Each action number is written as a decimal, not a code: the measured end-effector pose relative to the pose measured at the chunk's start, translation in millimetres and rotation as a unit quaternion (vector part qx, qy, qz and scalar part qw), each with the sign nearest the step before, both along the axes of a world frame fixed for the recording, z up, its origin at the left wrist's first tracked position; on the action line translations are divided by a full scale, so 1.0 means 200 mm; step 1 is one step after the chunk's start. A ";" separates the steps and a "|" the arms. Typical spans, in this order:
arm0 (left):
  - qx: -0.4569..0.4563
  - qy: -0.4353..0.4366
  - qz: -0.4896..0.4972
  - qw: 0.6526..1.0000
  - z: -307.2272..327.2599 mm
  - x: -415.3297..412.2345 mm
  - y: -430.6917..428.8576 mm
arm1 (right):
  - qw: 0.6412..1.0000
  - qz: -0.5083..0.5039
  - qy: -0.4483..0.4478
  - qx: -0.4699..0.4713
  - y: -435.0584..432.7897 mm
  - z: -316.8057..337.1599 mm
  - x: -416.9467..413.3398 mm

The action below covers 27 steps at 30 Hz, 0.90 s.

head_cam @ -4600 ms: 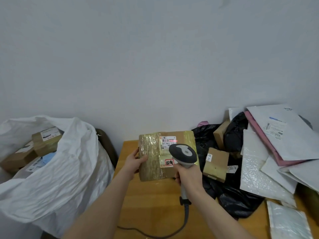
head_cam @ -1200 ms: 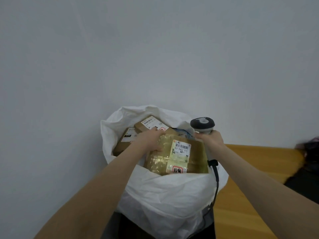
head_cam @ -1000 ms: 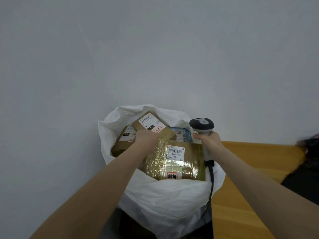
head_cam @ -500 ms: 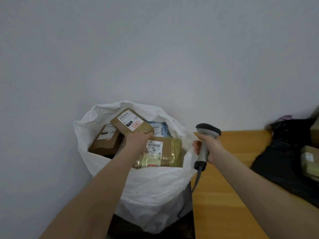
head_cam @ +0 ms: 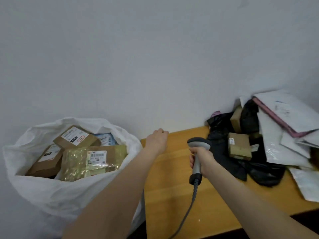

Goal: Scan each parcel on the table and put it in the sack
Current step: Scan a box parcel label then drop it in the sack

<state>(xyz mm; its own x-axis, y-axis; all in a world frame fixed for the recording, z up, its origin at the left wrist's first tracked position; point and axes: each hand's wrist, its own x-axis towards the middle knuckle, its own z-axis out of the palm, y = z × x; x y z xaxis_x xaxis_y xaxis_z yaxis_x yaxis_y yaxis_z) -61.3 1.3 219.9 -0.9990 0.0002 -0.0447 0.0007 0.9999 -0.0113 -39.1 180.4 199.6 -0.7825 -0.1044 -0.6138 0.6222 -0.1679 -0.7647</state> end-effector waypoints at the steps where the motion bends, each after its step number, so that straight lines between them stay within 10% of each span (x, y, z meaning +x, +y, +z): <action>1: 0.003 -0.006 -0.012 1.000 -0.01 -0.03 0.11 | 1.000 -0.020 0.004 0.018 0.11 -0.01 -0.01; 18: 0.071 -0.108 -0.142 0.981 -0.44 -0.69 1.23 | 0.950 -0.270 0.018 0.157 1.30 -0.25 -0.55; 27: 0.367 -0.220 0.052 0.902 -0.85 -1.24 1.42 | 0.968 -0.207 -0.033 0.135 1.36 -0.62 -1.12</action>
<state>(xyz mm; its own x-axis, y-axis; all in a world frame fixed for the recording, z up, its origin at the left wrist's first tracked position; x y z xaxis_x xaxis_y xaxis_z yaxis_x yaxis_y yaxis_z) -310.2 285.2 49.6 -0.8806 0.0978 -0.4636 -0.2511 0.7334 0.6317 -263.1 452.6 76.5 -0.6816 0.3811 -0.6246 0.5925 -0.2135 -0.7768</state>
